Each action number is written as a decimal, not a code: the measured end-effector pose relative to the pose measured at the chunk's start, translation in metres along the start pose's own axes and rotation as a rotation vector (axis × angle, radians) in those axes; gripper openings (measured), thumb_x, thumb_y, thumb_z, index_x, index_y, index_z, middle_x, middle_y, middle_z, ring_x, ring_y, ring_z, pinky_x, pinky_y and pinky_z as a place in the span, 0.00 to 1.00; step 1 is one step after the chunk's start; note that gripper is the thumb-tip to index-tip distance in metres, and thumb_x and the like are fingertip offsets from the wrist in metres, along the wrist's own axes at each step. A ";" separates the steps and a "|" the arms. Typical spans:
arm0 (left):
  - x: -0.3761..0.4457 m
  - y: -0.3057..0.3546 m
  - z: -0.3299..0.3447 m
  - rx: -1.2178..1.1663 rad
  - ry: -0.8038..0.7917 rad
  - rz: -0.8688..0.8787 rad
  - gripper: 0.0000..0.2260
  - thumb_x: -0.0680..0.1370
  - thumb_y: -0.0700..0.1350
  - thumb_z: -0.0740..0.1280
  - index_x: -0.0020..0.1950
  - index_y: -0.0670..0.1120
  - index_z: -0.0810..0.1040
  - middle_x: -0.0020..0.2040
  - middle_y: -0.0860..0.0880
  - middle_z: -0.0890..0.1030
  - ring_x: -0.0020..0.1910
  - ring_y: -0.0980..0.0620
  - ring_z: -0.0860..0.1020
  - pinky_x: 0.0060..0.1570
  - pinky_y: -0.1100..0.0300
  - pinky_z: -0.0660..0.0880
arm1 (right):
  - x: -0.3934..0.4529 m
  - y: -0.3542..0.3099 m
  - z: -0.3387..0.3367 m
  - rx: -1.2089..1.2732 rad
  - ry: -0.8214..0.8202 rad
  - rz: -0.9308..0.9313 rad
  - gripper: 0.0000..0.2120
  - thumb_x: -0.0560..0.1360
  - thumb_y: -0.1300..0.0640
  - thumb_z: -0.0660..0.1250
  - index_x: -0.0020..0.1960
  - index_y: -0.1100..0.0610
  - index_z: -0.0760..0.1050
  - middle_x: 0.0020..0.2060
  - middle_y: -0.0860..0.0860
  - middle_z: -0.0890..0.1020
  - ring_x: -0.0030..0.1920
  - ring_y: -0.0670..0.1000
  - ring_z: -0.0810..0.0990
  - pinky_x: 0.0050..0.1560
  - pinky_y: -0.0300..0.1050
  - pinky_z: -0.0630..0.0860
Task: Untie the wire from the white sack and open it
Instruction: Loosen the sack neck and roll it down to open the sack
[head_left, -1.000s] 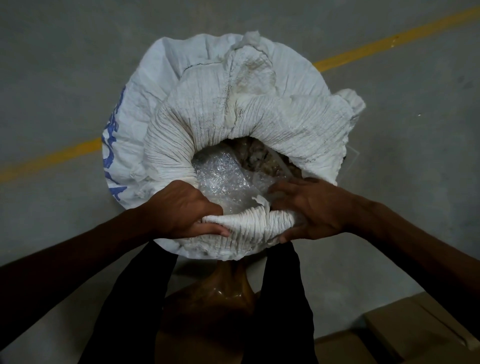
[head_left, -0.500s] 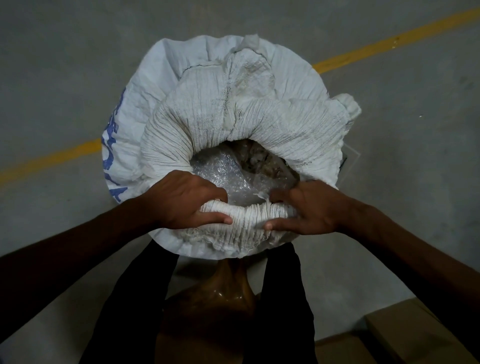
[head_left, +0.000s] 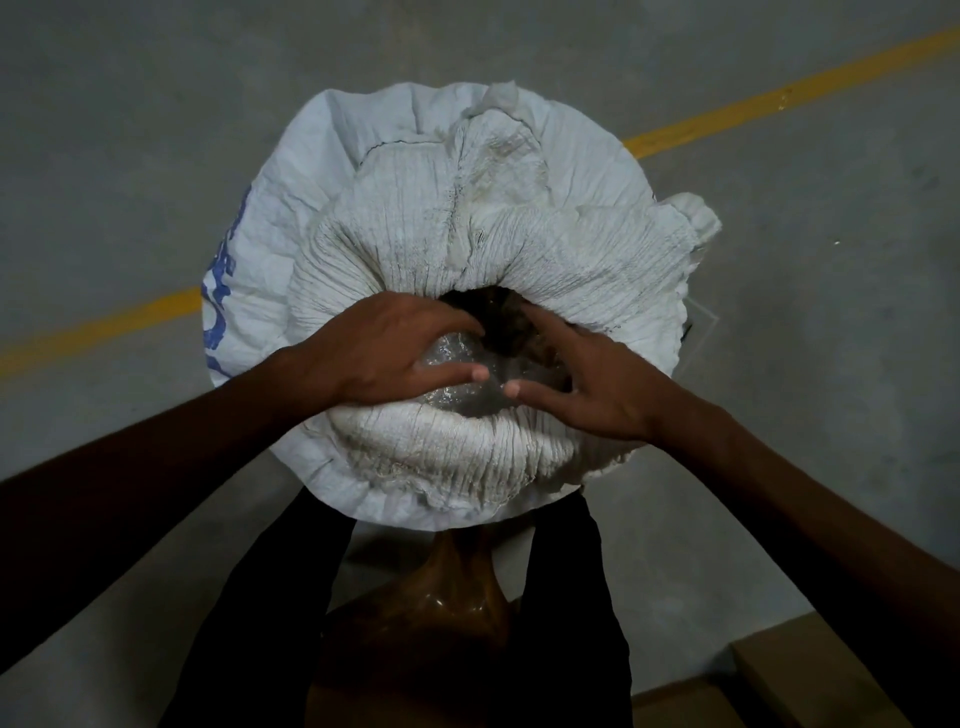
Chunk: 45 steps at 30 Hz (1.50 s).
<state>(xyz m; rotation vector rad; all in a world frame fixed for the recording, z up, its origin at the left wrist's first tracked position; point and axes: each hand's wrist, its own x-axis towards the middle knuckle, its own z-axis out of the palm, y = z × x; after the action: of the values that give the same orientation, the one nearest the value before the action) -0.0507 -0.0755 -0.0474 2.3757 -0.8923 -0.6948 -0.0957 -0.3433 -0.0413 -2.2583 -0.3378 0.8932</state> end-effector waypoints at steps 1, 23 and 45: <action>0.002 -0.001 0.000 0.004 0.014 -0.021 0.30 0.78 0.72 0.58 0.73 0.55 0.77 0.67 0.52 0.84 0.62 0.51 0.83 0.58 0.57 0.76 | 0.003 0.001 0.000 0.013 0.016 -0.014 0.46 0.77 0.30 0.65 0.85 0.46 0.49 0.82 0.49 0.65 0.80 0.50 0.66 0.78 0.50 0.67; 0.002 -0.053 -0.071 0.219 0.273 -0.247 0.40 0.75 0.70 0.63 0.84 0.58 0.58 0.78 0.49 0.74 0.70 0.42 0.79 0.59 0.43 0.80 | 0.058 0.019 -0.071 0.000 0.243 -0.055 0.53 0.76 0.33 0.69 0.86 0.52 0.42 0.86 0.50 0.50 0.84 0.53 0.56 0.74 0.66 0.72; -0.005 -0.063 -0.072 0.224 0.257 -0.218 0.33 0.73 0.74 0.63 0.72 0.58 0.74 0.62 0.50 0.84 0.60 0.43 0.83 0.52 0.47 0.80 | 0.059 0.002 -0.075 -0.038 0.362 -0.044 0.38 0.77 0.43 0.74 0.81 0.49 0.59 0.68 0.51 0.79 0.60 0.53 0.84 0.54 0.59 0.84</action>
<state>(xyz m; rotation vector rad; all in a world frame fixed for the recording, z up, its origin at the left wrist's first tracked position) 0.0183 -0.0109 -0.0308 2.7137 -0.6360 -0.3697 -0.0015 -0.3549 -0.0318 -2.3800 -0.2388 0.4448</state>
